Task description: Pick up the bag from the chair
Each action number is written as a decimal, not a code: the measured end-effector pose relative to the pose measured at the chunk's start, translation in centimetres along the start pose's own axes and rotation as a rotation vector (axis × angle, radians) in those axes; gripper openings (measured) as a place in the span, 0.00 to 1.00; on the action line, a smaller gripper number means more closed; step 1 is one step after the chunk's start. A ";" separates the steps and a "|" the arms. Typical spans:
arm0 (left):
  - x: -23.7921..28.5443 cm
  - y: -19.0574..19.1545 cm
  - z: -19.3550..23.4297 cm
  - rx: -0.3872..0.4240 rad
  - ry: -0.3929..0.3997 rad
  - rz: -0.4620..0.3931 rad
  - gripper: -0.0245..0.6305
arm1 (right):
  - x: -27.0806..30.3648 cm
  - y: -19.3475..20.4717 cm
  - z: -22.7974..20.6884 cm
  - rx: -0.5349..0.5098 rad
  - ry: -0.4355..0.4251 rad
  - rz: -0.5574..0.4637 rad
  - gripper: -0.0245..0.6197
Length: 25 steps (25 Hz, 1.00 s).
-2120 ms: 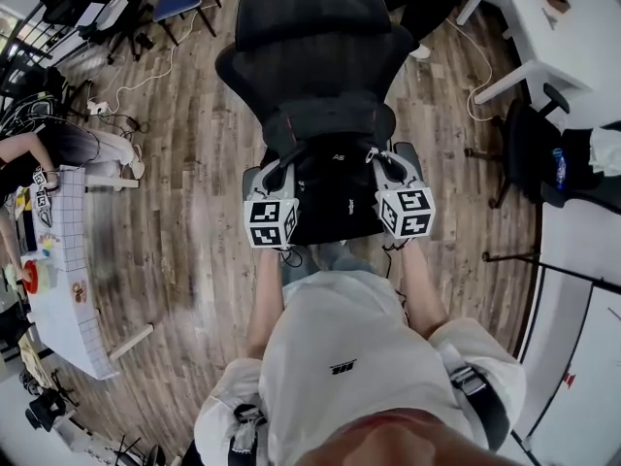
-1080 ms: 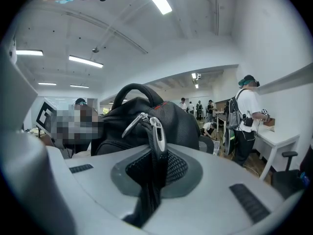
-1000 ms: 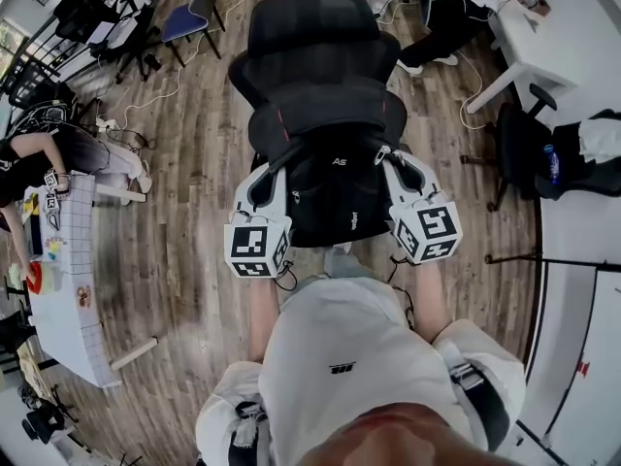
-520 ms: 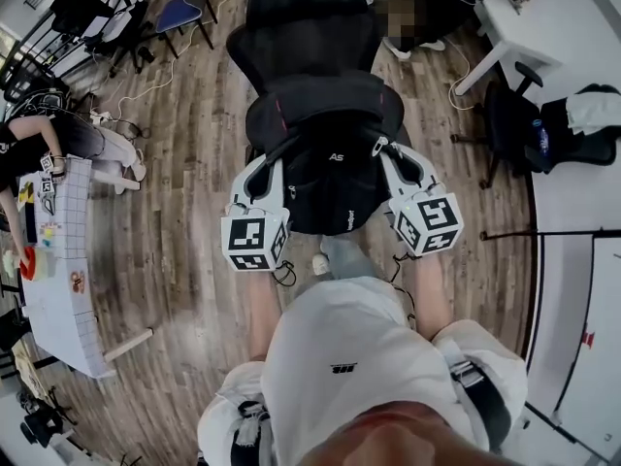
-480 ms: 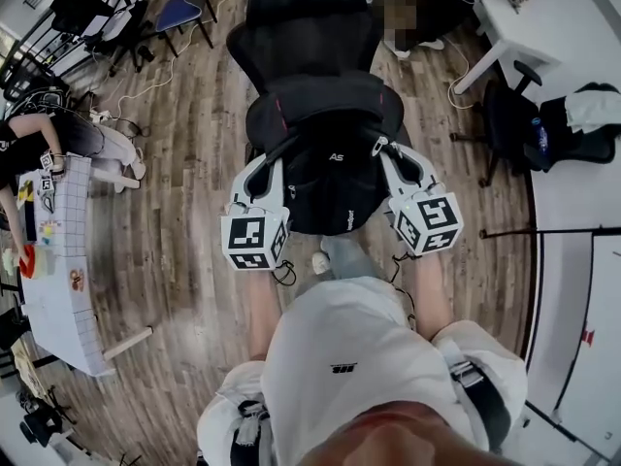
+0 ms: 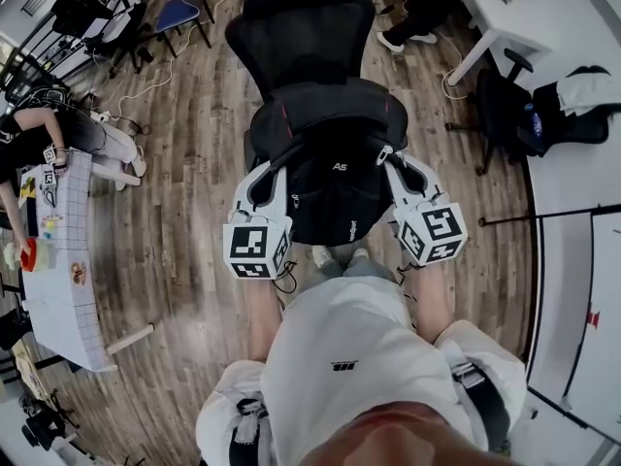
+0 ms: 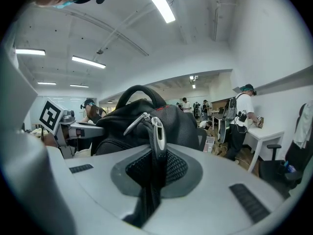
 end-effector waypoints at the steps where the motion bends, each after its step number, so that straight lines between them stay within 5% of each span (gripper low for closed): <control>1: -0.4 0.0 -0.5 0.001 0.002 0.001 0.07 | -0.6 0.0 0.0 -0.002 -0.001 -0.002 0.05; 25: -4.9 1.8 -13.2 0.004 -0.048 0.022 0.07 | -12.1 2.3 -3.5 -0.036 -0.049 -0.012 0.05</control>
Point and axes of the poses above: the fingertips, and each gripper's own axes: x forward along the fingers, z to its left, y out of its underside, the point moved 3 cm from there along -x, backward along the fingers, and after that the axes turned 10 degrees about y, right-handed, at the moved point
